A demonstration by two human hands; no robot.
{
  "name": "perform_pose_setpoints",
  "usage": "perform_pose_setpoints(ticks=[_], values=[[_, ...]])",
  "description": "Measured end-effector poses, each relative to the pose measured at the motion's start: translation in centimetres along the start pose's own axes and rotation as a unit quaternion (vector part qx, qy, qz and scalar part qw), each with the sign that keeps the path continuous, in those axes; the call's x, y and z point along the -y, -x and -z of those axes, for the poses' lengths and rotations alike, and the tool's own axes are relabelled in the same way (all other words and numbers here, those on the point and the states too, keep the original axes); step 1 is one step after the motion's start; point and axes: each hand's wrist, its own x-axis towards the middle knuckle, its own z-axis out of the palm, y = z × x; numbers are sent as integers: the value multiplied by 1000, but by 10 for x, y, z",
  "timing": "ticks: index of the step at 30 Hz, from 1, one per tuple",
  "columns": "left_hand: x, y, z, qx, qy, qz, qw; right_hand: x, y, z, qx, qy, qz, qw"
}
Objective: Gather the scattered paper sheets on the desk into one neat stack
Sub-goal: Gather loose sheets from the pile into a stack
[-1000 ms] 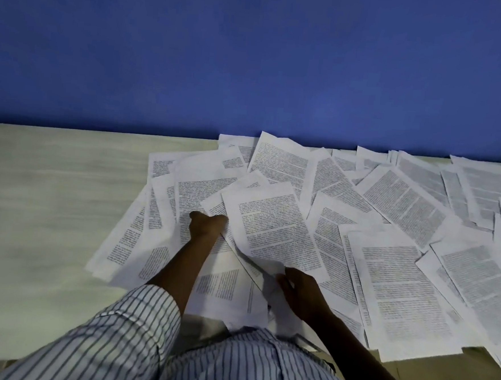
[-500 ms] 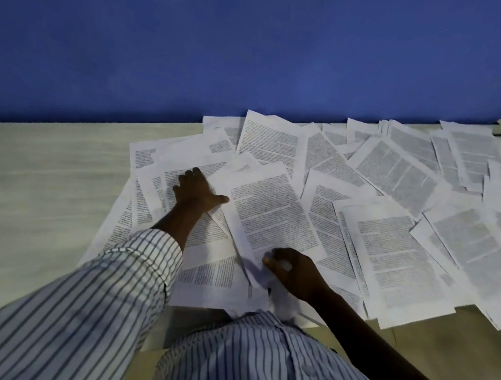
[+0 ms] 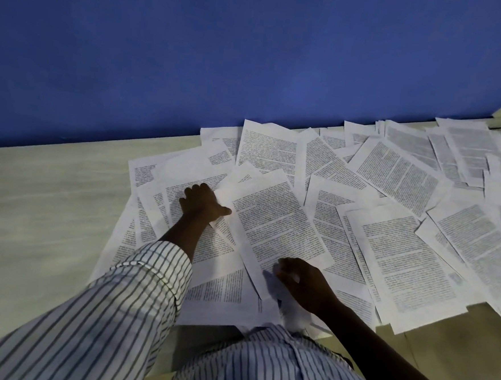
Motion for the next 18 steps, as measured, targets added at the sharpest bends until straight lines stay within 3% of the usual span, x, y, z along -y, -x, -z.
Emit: perform_pose_setpoints(ticks=[8, 18], values=[[-7, -2, 9, 36, -15, 5, 999, 1, -4, 1, -5, -1, 1, 1000], [2, -17, 14, 101, 252, -13, 963, -5, -4, -10, -32, -1, -25, 999]])
